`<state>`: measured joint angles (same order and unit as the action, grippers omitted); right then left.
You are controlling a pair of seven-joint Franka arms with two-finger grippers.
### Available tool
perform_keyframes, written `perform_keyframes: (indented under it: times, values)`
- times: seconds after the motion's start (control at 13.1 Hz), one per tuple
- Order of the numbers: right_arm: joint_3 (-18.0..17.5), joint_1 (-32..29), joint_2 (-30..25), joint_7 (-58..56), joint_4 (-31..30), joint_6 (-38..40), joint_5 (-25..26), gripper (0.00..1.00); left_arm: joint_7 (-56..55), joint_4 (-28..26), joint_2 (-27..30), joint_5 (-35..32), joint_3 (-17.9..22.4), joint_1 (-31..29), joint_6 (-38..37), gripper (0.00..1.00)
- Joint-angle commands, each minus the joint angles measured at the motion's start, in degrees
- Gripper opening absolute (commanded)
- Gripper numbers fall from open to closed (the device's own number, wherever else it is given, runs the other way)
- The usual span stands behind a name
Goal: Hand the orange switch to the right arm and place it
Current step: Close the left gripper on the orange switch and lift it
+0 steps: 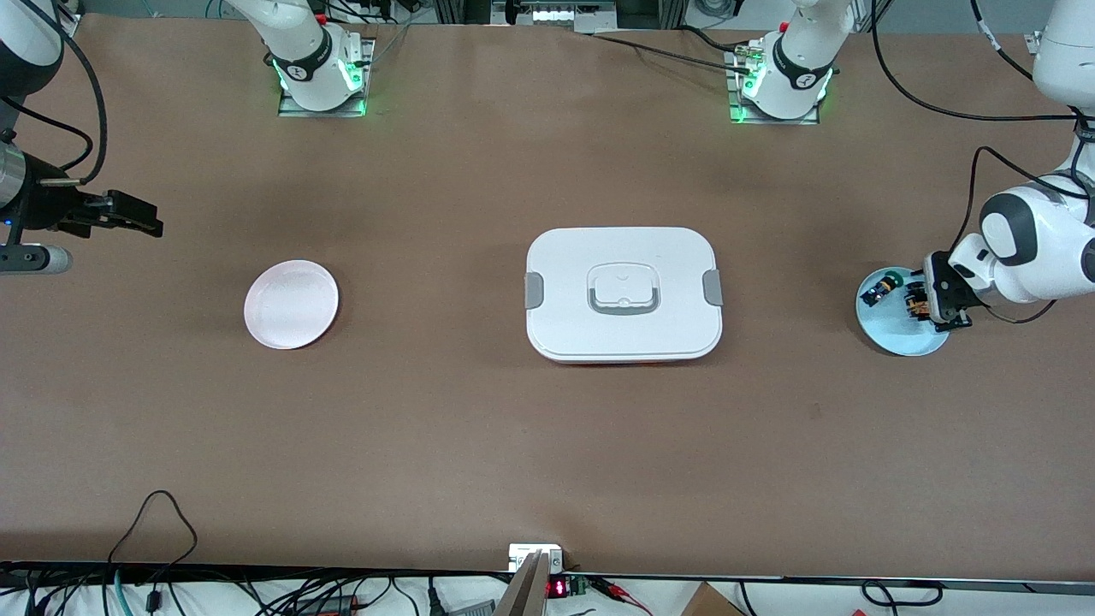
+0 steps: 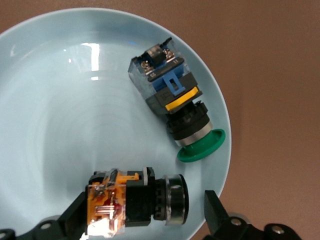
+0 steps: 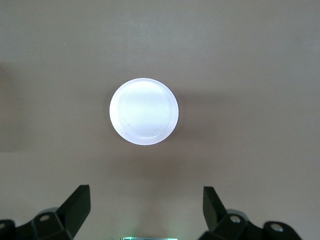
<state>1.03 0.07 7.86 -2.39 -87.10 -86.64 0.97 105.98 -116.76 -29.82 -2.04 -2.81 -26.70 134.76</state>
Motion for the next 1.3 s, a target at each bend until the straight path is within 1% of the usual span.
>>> perform_keyframes:
  times: [0.0, 0.15, 0.31, 0.38, 0.54, 0.61, 0.77, 0.99, 1.07, 1.22]
  values:
    - [-0.15, 0.01, -0.57, -0.25, -1.41, 0.16, -0.7, 1.0, -0.34, -0.05, 1.61, 0.9, -0.35, -0.2, -1.42, 0.72]
    - [-0.15, 0.19, -0.57, 0.02, -1.58, 0.25, -0.7, 1.0, -0.34, 0.39, 2.31, 0.9, -0.35, -0.2, -3.09, 0.51]
    - [-0.23, 0.54, -0.74, 0.11, -1.85, -0.28, -0.18, 1.0, -0.34, 0.39, 3.01, 0.9, -0.35, -0.2, -3.62, 0.37]
    - [-0.23, 0.63, -0.74, 0.11, -1.76, -0.37, 0.0, 1.0, -0.34, 0.39, 3.1, 0.9, -0.35, -0.2, -4.32, 0.27]
    - [-0.23, 0.63, -0.74, 0.11, -1.67, -0.81, 0.35, 1.0, -0.34, 0.39, 3.37, 0.9, -0.35, -0.2, -5.03, 0.11]
    - [-0.23, 0.72, -0.83, 0.11, -1.58, -1.07, 0.7, 1.0, -0.43, 0.39, 3.54, 0.9, -0.35, -0.2, -5.12, 0.0]
    - [-0.23, 0.72, -0.92, 0.11, -1.58, -1.25, 1.05, 1.0, -0.43, 0.65, 4.24, 0.99, -0.44, -0.2, -5.73, 0.0]
    - [-0.23, 0.63, -0.83, -0.42, -1.67, -1.25, 0.44, 1.0, -0.08, 3.1, 5.39, 6.51, -0.53, 0.59, -12.39, 0.0]
    - [-0.32, 0.63, -0.74, -0.59, -1.67, -1.25, 0.09, 1.0, 0.1, 3.72, 5.56, 9.22, -0.53, 1.55, -16.59, 0.0]
    - [-0.32, 0.72, -0.74, -0.6, -1.85, -1.33, -0.61, 1.0, 2.54, 5.22, 5.83, 18.69, -0.53, 3.48, -24.15, 0.0]
